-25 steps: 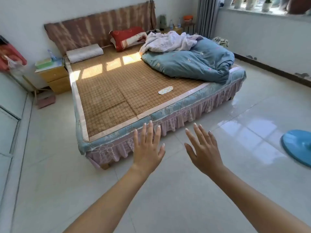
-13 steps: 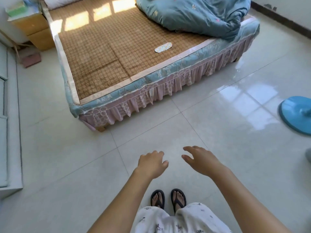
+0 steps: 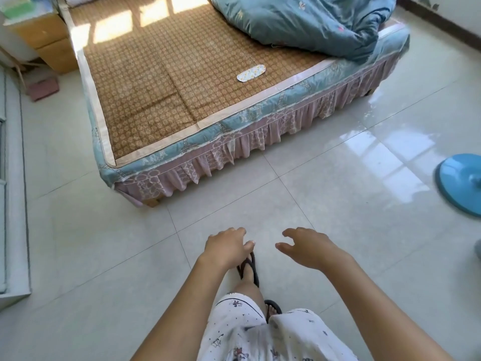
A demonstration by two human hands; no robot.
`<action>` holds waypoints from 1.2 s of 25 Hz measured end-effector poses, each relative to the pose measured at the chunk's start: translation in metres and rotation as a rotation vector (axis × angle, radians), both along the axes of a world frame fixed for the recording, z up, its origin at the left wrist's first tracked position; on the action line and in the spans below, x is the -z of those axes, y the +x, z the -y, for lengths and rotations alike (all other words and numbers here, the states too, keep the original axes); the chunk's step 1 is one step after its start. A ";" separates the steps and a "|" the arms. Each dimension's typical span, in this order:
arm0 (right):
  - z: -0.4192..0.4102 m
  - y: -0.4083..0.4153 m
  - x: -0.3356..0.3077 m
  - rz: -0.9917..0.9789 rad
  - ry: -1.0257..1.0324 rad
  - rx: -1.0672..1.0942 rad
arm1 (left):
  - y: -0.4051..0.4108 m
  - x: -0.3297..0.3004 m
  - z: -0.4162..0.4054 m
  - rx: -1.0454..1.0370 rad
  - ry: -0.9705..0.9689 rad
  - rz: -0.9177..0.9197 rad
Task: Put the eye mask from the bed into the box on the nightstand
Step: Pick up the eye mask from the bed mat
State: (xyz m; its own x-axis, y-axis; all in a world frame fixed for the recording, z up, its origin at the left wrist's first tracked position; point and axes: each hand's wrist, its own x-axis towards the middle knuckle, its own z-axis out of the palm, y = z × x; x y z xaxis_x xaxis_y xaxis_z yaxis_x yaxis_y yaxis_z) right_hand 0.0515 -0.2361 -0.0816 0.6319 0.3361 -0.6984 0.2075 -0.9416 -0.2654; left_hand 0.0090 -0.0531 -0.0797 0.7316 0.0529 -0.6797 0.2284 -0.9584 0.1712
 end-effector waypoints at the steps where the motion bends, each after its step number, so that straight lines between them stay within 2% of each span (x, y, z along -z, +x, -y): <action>1: -0.003 0.012 0.000 -0.004 0.000 0.004 | 0.012 0.002 -0.003 -0.001 -0.001 -0.005; 6: -0.025 0.085 0.006 -0.003 0.015 0.032 | 0.085 0.016 -0.025 0.000 -0.012 -0.008; 14: -0.082 0.244 0.007 -0.006 -0.060 -0.025 | 0.245 0.033 -0.075 0.016 -0.048 -0.003; 20: -0.097 0.364 0.013 -0.017 -0.052 -0.028 | 0.361 0.040 -0.083 0.004 -0.069 -0.035; 30: -0.075 0.630 0.011 0.052 -0.018 -0.219 | 0.587 0.047 -0.062 -0.169 -0.076 -0.012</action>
